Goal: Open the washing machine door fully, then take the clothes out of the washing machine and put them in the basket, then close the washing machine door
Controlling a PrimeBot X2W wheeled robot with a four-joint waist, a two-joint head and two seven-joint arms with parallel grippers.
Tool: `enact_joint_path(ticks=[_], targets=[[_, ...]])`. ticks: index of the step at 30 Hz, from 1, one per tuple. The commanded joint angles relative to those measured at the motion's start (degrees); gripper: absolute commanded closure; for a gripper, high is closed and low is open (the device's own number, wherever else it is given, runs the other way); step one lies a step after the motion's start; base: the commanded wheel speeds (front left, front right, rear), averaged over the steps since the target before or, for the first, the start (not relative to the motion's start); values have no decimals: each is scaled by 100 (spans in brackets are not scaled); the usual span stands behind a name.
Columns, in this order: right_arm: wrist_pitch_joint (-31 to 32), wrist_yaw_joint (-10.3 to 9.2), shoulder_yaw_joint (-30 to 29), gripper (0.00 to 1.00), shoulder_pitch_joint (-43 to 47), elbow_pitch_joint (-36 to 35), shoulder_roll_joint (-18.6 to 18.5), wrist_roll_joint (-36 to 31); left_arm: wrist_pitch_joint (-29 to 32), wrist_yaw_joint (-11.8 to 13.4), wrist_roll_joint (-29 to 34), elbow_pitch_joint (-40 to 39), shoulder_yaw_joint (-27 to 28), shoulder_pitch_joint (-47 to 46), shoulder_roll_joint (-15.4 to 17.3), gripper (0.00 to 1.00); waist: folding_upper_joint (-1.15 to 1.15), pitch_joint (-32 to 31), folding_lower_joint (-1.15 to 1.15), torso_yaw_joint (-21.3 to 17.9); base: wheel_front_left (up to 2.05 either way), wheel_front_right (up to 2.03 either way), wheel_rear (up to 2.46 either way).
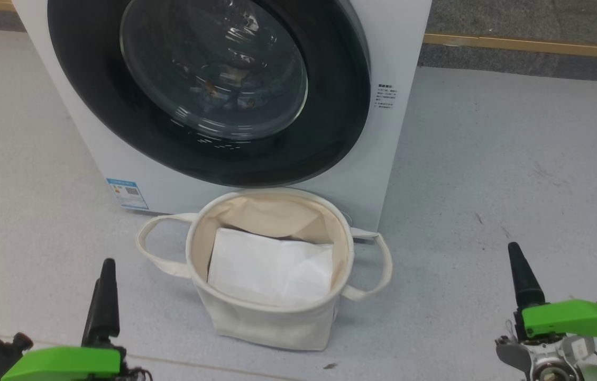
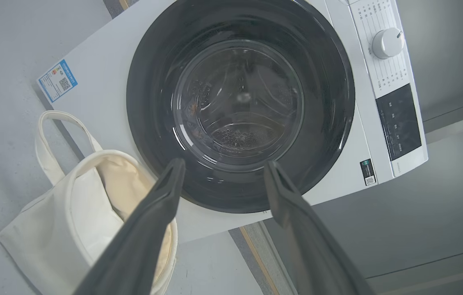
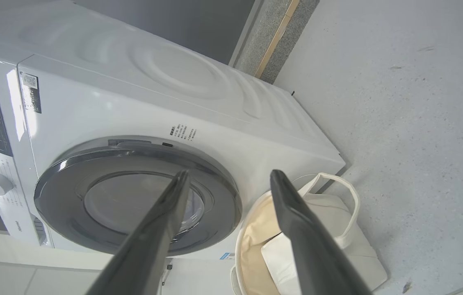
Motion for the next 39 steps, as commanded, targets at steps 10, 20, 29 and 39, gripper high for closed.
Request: enact_joint_path(ticks=[10, 20, 29, 39], targets=[[-237, 1, 361, 0, -533, -270, -161, -1017, -234, 63, 1439, -615, -344, -360, 229, 0, 0, -39, 0, 40, 0, 0, 0], [-389, 1, 544, 0, -741, -290, -186, -1802, -385, 363, 2275, -796, -719, -434, 530, 0, 0, -39, 0, 62, 0, 0, 0], [-556, 1, 715, 0, -914, -424, -185, -2646, -553, 749, 3076, -845, -1169, -585, 900, 0, 0, 25, -1, 88, 0, 0, 0], [-724, 1, 884, 0, -1056, -253, -182, -3487, -720, 990, 3702, -694, -1573, -727, 1144, 0, 0, 21, -1, 108, 0, 0, 0]])
